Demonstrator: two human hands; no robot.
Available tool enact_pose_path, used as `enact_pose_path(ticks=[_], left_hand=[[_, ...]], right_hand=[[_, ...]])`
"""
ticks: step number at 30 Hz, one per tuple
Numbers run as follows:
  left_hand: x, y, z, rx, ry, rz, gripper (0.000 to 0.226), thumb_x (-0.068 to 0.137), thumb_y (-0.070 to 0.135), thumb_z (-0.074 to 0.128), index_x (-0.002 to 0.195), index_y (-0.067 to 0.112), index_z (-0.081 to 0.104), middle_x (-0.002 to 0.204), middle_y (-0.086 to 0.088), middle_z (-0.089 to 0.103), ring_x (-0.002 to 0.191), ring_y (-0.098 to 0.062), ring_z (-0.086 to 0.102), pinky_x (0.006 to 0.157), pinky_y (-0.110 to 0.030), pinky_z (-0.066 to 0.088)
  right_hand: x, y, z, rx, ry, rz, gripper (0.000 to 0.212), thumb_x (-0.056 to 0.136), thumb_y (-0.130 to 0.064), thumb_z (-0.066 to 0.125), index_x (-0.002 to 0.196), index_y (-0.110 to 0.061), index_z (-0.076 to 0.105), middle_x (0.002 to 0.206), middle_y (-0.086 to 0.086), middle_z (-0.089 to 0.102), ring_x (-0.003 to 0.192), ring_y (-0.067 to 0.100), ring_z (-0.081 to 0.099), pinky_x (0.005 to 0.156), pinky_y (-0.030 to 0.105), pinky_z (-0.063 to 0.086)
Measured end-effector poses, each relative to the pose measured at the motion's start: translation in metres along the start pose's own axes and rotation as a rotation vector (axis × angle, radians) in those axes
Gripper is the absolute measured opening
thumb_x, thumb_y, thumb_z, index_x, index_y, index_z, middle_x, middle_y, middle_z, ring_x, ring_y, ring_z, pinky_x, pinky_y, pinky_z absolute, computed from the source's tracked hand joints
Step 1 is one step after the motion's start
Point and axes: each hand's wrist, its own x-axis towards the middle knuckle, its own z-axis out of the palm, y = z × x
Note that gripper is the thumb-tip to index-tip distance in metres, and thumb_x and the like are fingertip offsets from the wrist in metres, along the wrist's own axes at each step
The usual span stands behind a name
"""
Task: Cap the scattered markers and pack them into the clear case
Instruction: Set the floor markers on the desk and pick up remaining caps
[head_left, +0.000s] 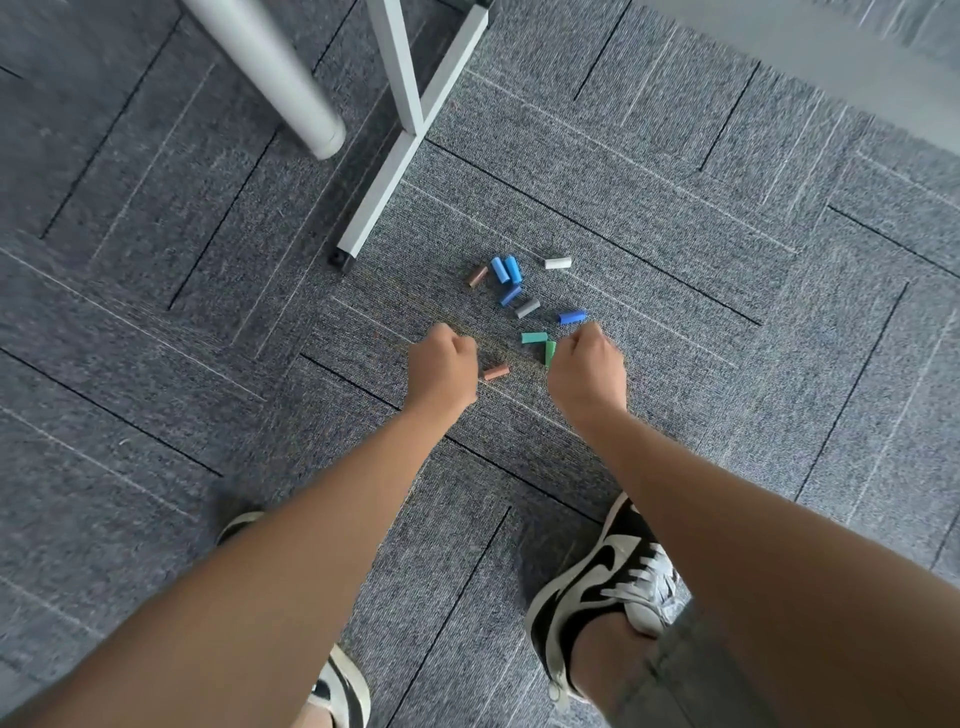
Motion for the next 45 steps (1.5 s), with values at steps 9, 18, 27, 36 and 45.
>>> enact_pose_path(ticks=[9,18,27,36,45], left_hand=[[-0.01,0.0,0.023,0.366,-0.065,0.347,0.025,0.093,0.027,0.068,0.107,0.013,0.052,0.099,0.002,0.049,0.074,-0.014,0.056,0.062,-0.026,0.053],[-0.007,0.002,0.022,0.093,0.004,0.27,0.009,0.099,0.017,0.058,0.098,0.009,0.053,0.083,-0.001,0.059,0.055,-0.006,0.05,0.042,-0.019,0.038],[0.002,0.026,0.008,-0.657,-0.163,-0.31,0.016,0.096,0.005,0.043,0.089,0.006,0.058,0.066,-0.003,0.056,0.052,-0.014,0.051,0.048,-0.027,0.047],[0.0,0.042,0.036,-0.465,-0.173,-0.143,0.016,0.103,0.008,0.049,0.1,0.002,0.063,0.078,-0.008,0.064,0.052,-0.012,0.054,0.049,-0.025,0.05],[0.004,0.042,0.046,0.403,-0.028,0.382,0.035,0.098,0.022,0.063,0.13,0.013,0.052,0.081,-0.001,0.069,0.054,-0.009,0.058,0.042,-0.02,0.04]], right_hand=[[-0.007,-0.001,-0.006,-0.033,0.001,0.01,0.025,0.094,0.006,0.043,0.103,-0.017,0.05,0.094,-0.001,0.058,0.086,0.018,0.06,0.079,0.034,0.055],[-0.001,0.0,0.0,-0.056,-0.009,-0.068,0.017,0.096,-0.027,0.067,0.099,-0.016,0.055,0.098,0.001,0.058,0.08,0.015,0.051,0.067,0.023,0.042],[-0.003,0.005,-0.001,-0.068,-0.004,-0.06,0.015,0.101,-0.029,0.057,0.104,-0.016,0.054,0.096,-0.001,0.056,0.072,0.008,0.049,0.064,0.025,0.044],[0.01,0.023,-0.027,0.115,0.008,-0.035,0.02,0.106,-0.018,0.035,0.099,-0.012,0.053,0.086,0.005,0.061,0.067,0.017,0.052,0.056,0.029,0.043],[0.027,0.019,-0.037,0.109,0.012,-0.001,0.021,0.11,-0.01,0.035,0.112,-0.006,0.056,0.09,0.004,0.06,0.072,0.015,0.054,0.059,0.026,0.045]])
